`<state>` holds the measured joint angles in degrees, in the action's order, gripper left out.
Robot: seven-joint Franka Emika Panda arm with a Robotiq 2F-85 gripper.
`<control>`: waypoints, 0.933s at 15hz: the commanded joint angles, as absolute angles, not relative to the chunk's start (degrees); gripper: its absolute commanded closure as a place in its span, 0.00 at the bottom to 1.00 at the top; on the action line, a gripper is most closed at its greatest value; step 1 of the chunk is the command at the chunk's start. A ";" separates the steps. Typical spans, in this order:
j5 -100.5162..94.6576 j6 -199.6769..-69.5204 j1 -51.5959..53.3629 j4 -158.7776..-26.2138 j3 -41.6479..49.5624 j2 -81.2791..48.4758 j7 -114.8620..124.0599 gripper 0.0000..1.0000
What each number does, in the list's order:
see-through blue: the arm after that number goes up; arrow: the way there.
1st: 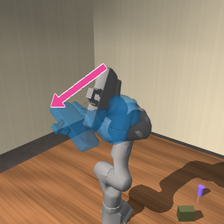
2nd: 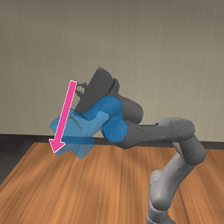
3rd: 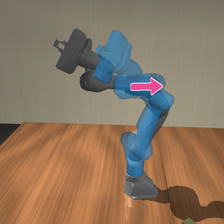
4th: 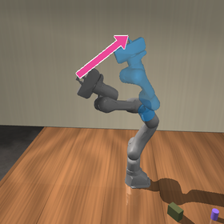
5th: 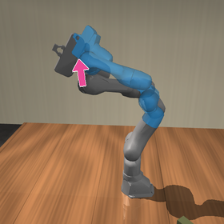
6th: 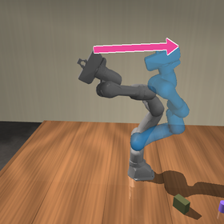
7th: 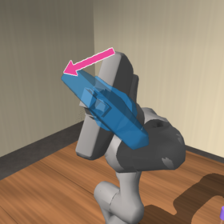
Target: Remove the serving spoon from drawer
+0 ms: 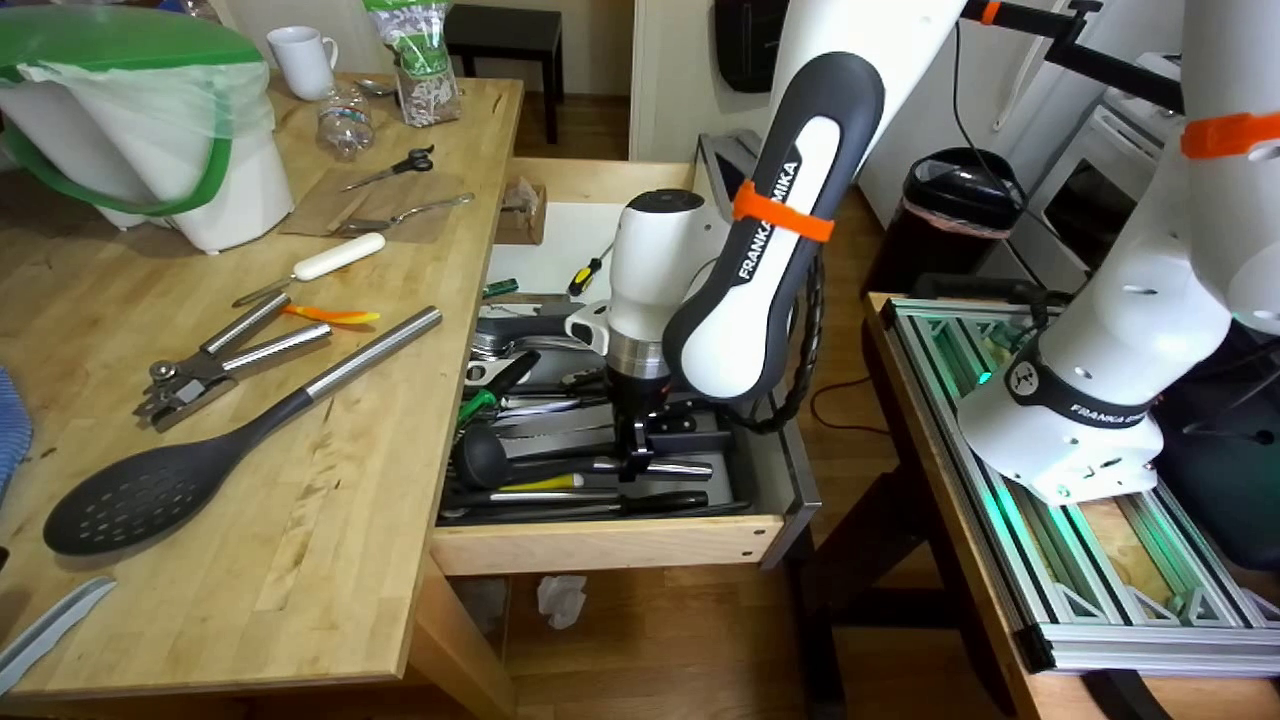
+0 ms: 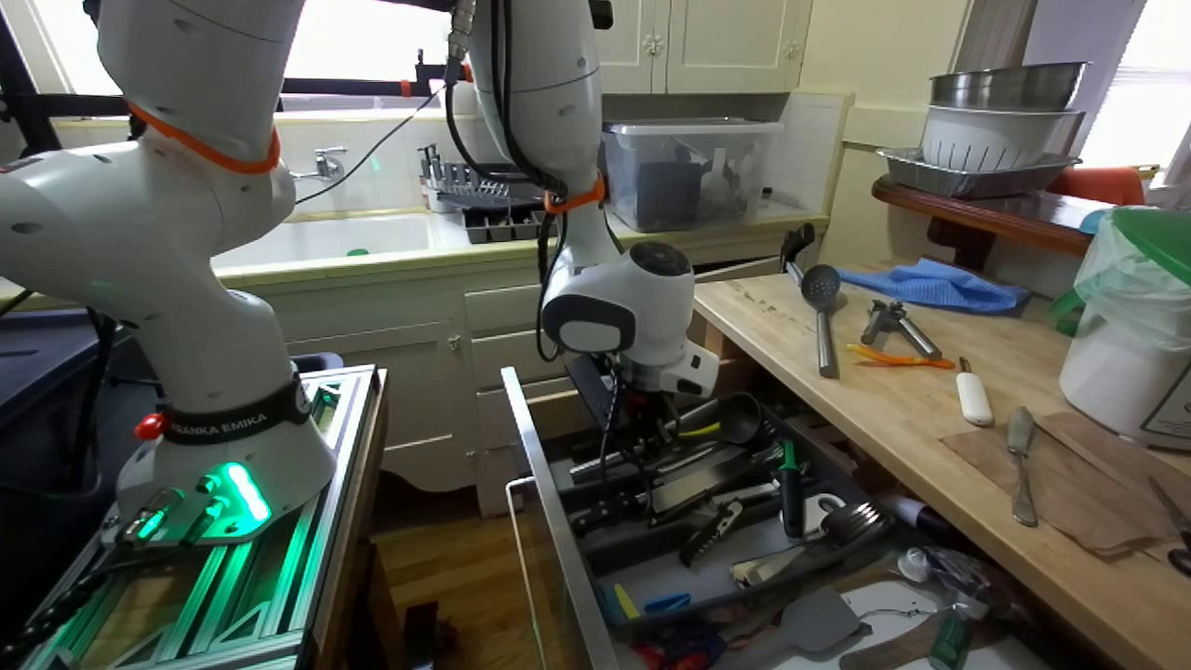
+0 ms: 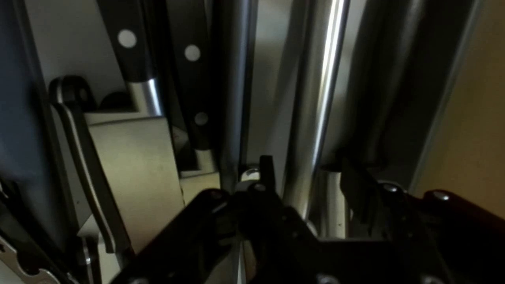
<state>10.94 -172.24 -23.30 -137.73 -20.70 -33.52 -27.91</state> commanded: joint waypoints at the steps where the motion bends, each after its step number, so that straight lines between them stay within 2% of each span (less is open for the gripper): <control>1: 8.28 -173.46 -24.65 -137.16 -21.65 -35.19 -26.37 0.53; 2: 8.04 -173.52 -24.66 -137.17 -21.63 -35.27 -26.32 0.55; 4: 7.78 -173.51 -24.83 -137.14 -21.74 -35.52 -26.19 0.74; 7: 7.69 -173.44 -24.88 -137.01 -21.65 -35.72 -25.96 0.95; 11: 8.55 -168.95 -21.85 -138.94 -19.10 -28.29 -20.07 0.94; 14: 12.29 -160.58 -23.16 -139.91 -20.96 -21.39 -16.78 0.94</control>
